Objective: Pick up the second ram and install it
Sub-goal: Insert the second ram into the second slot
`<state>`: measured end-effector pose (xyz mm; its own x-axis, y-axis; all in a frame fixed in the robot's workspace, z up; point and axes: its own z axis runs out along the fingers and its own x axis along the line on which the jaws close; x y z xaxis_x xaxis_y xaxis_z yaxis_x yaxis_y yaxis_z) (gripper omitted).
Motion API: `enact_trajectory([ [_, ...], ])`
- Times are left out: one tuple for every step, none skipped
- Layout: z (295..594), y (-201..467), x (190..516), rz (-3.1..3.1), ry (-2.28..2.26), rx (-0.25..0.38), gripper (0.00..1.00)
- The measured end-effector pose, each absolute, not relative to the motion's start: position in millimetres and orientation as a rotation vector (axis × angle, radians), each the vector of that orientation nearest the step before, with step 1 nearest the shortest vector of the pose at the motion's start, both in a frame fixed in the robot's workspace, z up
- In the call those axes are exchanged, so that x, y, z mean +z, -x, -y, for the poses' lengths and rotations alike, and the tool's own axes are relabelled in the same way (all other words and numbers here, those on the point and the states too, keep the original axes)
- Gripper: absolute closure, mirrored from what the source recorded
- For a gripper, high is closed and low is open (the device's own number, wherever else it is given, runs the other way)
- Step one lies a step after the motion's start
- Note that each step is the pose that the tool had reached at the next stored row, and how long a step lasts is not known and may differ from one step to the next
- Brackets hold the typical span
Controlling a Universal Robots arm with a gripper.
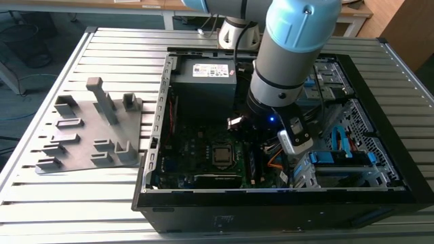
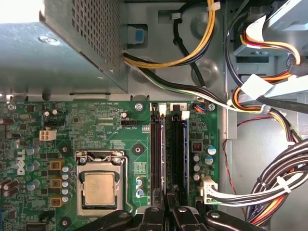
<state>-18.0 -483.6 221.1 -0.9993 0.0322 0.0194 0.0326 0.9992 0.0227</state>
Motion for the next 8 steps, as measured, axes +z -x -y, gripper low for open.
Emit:
enact_trajectory([
  [483.6, 18.0, 222.5, 3.122, 0.051, -0.036, 0.86],
  [483.7, 18.0, 224.0, 3.122, 0.051, -0.035, 0.86],
  [483.7, 18.0, 225.1, 3.122, 0.051, -0.035, 0.86],
  [483.8, 18.0, 225.8, 3.122, 0.051, -0.035, 0.86],
  [484.2, 18.0, 225.8, 3.122, 0.051, -0.035, 0.86],
  [484.5, 18.0, 225.8, 3.122, 0.051, -0.035, 0.86],
  [485.0, 18.2, 225.9, 3.122, 0.051, -0.035, 0.86],
  [485.7, 18.5, 225.9, 3.122, 0.051, -0.035, 0.86],
])
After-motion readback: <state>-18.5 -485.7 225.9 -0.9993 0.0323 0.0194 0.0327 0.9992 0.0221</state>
